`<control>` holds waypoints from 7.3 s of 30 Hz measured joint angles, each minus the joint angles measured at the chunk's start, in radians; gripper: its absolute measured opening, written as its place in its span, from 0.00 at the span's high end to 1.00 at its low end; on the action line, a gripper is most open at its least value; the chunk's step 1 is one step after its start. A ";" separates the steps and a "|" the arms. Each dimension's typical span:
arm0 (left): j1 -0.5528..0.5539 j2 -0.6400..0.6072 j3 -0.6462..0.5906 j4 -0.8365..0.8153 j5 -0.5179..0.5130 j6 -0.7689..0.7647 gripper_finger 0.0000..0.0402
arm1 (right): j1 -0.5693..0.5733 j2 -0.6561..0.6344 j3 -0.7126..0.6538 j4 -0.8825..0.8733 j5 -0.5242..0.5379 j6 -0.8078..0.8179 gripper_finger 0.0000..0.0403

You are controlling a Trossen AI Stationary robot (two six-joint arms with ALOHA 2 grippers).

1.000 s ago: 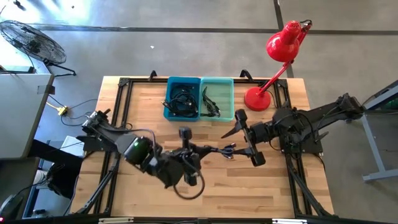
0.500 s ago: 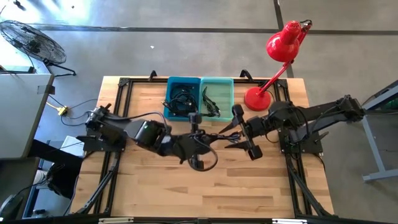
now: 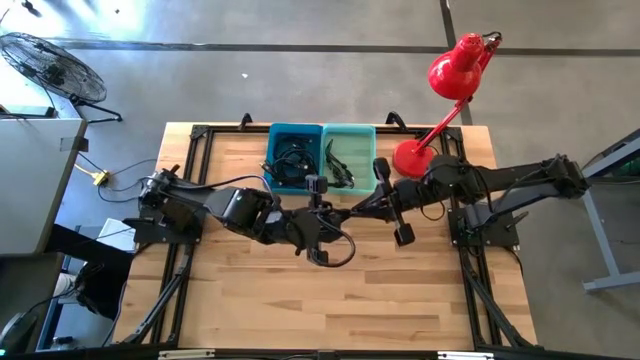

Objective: Pick & Place USB Port
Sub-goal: Put the black usb cable into the light blue bin, then return to Home Position

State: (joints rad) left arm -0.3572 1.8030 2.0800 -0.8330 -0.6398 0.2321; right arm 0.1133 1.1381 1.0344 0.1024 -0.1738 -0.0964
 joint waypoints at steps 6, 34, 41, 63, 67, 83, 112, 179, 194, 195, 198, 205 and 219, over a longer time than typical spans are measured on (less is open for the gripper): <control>-0.001 0.000 0.000 -0.034 0.010 -0.012 0.83 | -0.045 0.000 0.000 -0.017 0.015 0.010 0.90; -0.321 -0.054 0.001 -0.129 -0.299 -0.088 0.78 | -0.546 0.395 -0.002 -0.146 -0.072 0.116 0.91; -0.317 -0.054 0.001 -0.153 -0.288 -0.110 0.78 | -0.592 0.478 -0.002 -0.242 0.143 0.141 0.91; -0.318 -0.067 0.012 -0.389 -0.378 -0.087 0.78 | -0.595 0.370 0.006 -0.137 0.052 0.164 0.37; -0.317 -0.072 0.086 -0.444 -0.404 -0.002 0.78 | -0.589 0.256 0.037 -0.190 0.043 0.131 0.54; -0.326 -0.329 0.177 -0.737 -0.420 0.031 1.00 | -0.588 -0.366 0.106 -0.445 0.005 0.119 1.00; -0.324 -1.464 -1.348 0.163 -0.259 -0.162 1.00 | -0.509 -0.909 -0.658 -0.088 -0.236 0.330 1.00; -0.324 -1.625 -2.065 0.980 -0.143 -0.098 1.00 | -0.509 -0.895 -1.025 0.165 -0.226 0.384 1.00; -0.324 -1.624 -2.066 0.929 -0.061 -0.102 1.00 | -0.514 -0.895 -1.025 0.167 -0.218 0.340 1.00; -0.324 -1.624 -2.066 0.928 -0.067 -0.102 1.00 | -0.515 -0.895 -1.025 0.167 -0.218 0.340 1.00; -0.323 -1.625 -2.067 0.928 -0.073 -0.086 1.00 | -0.522 -0.895 -1.025 0.167 -0.218 0.342 1.00; -0.323 -1.625 -2.067 0.936 -0.046 -0.081 1.00 | -0.540 -0.895 -1.025 0.168 -0.219 0.342 1.00; 0.081 -1.616 -2.067 1.000 0.422 0.007 1.00 | -0.540 -0.895 -1.025 0.168 -0.176 0.371 1.00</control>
State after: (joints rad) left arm -0.2763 0.1871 0.0128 0.1672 -0.2175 0.2395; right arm -0.4271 0.2428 0.0093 0.2709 -0.3496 0.2747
